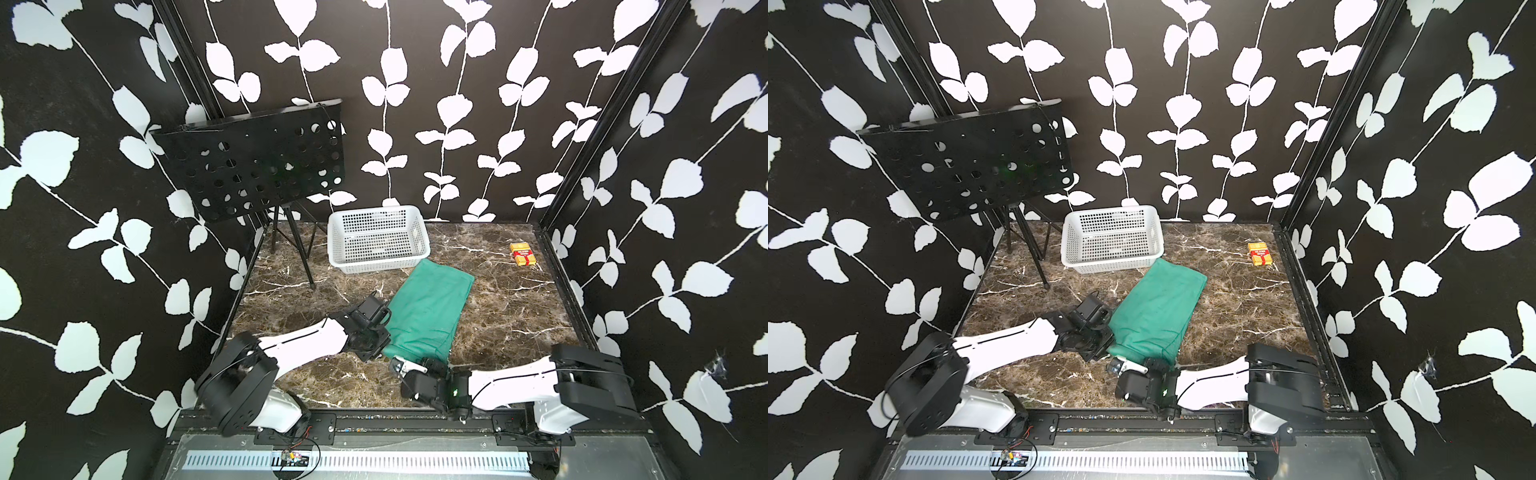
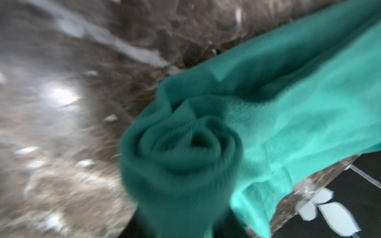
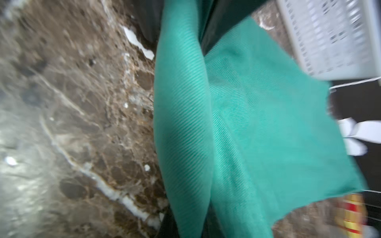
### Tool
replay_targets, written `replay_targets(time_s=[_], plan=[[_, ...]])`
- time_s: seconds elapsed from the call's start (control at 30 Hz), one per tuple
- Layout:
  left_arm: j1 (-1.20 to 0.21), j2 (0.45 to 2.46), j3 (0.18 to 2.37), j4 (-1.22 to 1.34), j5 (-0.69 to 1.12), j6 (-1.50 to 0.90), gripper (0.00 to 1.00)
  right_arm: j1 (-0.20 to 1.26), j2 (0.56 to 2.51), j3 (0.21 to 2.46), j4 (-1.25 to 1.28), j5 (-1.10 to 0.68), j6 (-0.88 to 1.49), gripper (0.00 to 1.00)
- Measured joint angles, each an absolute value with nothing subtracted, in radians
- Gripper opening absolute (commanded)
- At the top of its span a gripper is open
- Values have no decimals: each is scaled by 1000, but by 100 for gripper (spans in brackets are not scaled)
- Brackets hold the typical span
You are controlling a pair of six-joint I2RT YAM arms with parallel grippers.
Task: Roll up the long pants
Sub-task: Roll the long pant at the center of the board.
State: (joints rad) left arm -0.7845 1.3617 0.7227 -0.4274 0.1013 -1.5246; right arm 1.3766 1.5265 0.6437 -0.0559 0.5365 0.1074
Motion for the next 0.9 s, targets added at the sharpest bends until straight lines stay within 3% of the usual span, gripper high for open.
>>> replay_targets(time_s=[0.2,0.47,0.73,0.9], plan=[[-785,1155,690,-454,-2,-1502,73,1205,1450,616,-31,180,174,0],[-796,1026,579,-433,-17,-1448,72,971,1436,582,20,-282,245,0],[-818,1114,567,-277,25,-1387,71,810,1531,569,115,-617,387,0],[-817,1232,567,-166,33,-1379,63,768,1565,572,133,-711,442,0]])
